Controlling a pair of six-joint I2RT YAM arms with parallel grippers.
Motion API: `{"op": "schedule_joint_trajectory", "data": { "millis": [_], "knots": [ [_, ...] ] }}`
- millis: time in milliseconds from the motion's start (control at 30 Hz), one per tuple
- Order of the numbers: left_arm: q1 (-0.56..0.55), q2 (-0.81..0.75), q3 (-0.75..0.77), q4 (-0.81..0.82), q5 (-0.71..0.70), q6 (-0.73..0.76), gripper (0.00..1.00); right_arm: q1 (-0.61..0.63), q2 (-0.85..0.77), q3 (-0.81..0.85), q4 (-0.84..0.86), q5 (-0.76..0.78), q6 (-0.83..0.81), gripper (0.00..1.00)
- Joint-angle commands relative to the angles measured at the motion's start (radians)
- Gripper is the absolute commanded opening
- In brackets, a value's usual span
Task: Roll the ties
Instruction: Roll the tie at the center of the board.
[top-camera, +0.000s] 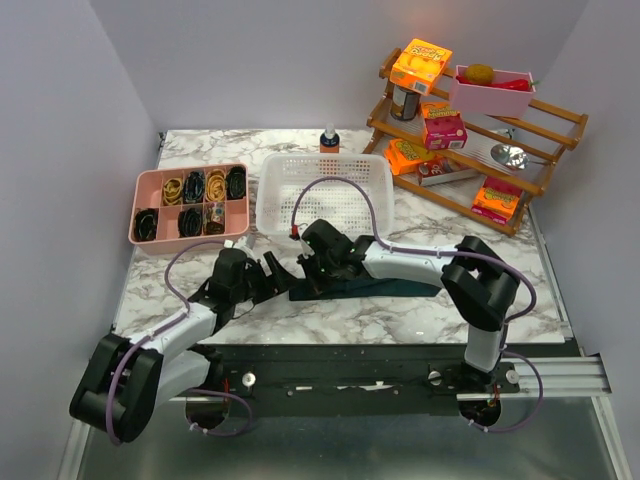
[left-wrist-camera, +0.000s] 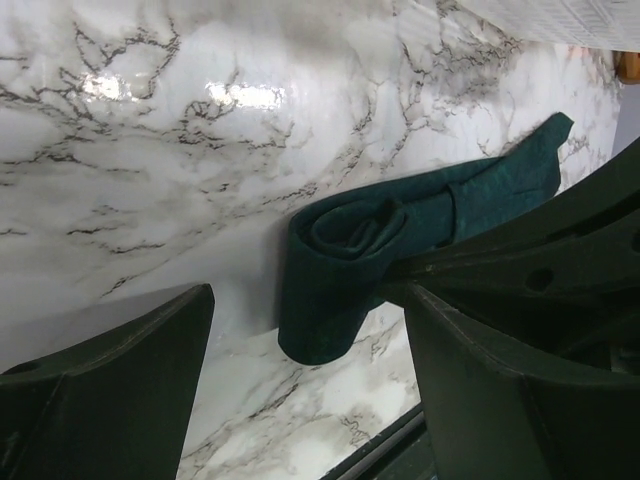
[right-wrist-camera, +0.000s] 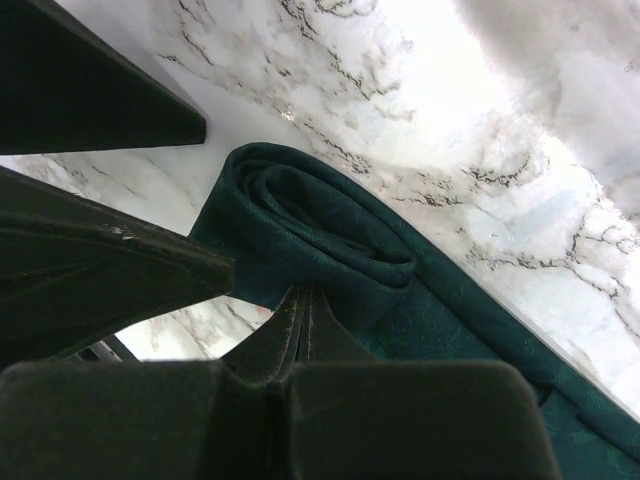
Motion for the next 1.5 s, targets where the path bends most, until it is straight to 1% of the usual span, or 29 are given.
{"op": "schedule_joint_trajectory", "data": {
  "millis": [0, 133, 367, 600, 967, 1267, 1467],
  "knots": [
    [-0.009, 0.054, -0.006, 0.137, 0.029, 0.014, 0.83, -0.010, 0.018, -0.007, -0.021, 0.025, -0.017, 0.01],
    [-0.016, 0.100, -0.006, 0.177, 0.034, 0.014, 0.81, -0.015, -0.025, 0.013, -0.027, 0.028, -0.026, 0.01],
    [-0.017, 0.090, -0.015, 0.180, 0.019, 0.018, 0.81, -0.024, -0.080, 0.073, -0.053, 0.052, -0.034, 0.01],
    [-0.017, 0.096, -0.023, 0.200, 0.013, 0.015, 0.81, -0.030, -0.034, 0.099, -0.071, 0.063, -0.050, 0.01],
    [-0.020, 0.137, -0.045, 0.287, 0.052, -0.017, 0.77, -0.031, 0.013, 0.056, -0.056, 0.083, -0.066, 0.01],
    [-0.037, 0.232, -0.055, 0.402, 0.068, -0.043, 0.73, -0.044, 0.058, 0.052, -0.039, 0.091, -0.064, 0.01],
    [-0.040, 0.341, -0.069, 0.537, 0.101, -0.071, 0.66, -0.058, 0.055, 0.033, -0.021, 0.086, -0.064, 0.01]
  ]
}}
